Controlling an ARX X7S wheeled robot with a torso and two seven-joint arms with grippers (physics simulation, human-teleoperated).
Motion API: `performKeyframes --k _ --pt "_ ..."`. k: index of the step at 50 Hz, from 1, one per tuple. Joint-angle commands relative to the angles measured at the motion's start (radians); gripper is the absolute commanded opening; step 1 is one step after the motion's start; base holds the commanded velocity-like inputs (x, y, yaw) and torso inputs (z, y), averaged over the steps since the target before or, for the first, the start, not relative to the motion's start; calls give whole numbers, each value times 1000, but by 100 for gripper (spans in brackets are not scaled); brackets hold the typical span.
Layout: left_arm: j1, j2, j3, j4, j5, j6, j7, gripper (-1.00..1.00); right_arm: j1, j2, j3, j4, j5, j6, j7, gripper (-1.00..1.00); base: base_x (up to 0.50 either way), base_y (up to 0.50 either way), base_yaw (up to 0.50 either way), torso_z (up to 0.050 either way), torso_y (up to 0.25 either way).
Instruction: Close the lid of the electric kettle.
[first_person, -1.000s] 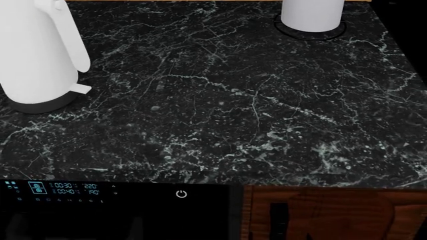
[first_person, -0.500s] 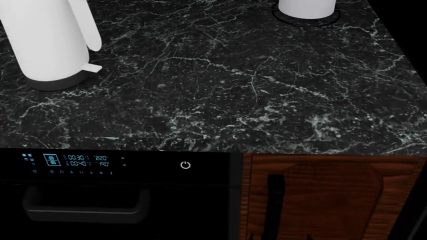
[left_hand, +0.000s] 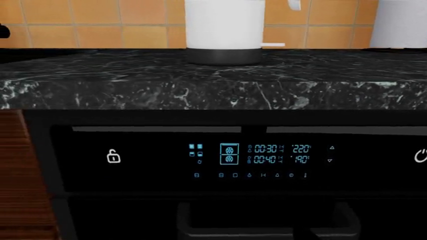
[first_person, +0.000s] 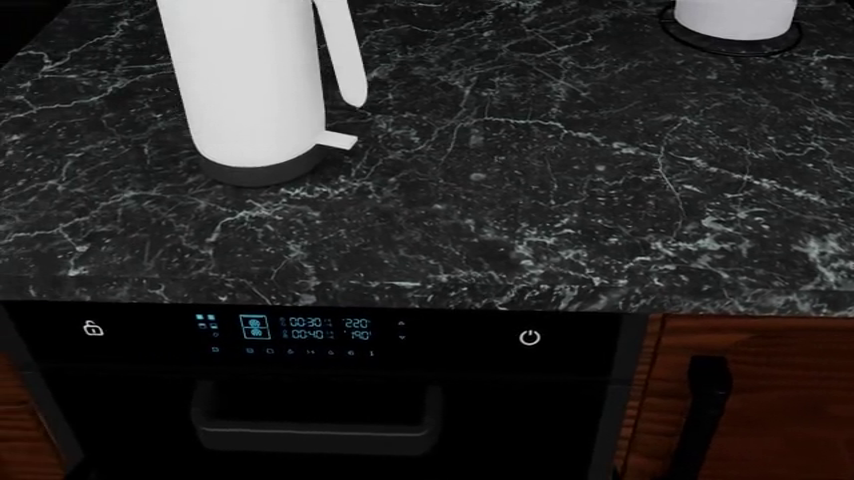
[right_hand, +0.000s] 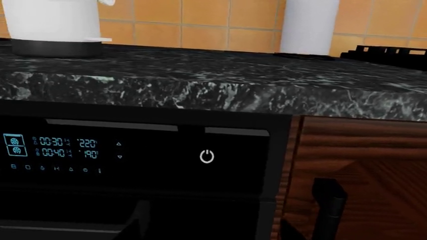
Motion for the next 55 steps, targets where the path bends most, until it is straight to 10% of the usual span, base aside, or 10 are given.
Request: performKeyframes --k 1,17,35,55 --pt "1 -8 11 5 -8 -2 -11 100 -3 8 -9 -6 3 0 9 100 16 500 0 0 0" --pt "3 -20 28 5 8 17 -34 100 -2 11 0 -11 60 13 8 100 17 455 0 0 0" --pt "31 -119 170 71 497 74 -205 100 -10 42 -23 -50 -12 52 64 100 0 0 0 0 0" --pt "61 -244 39 608 615 -219 -2 100 -72 204 78 -695 -22 510 95 100 0 0 0 0 0"
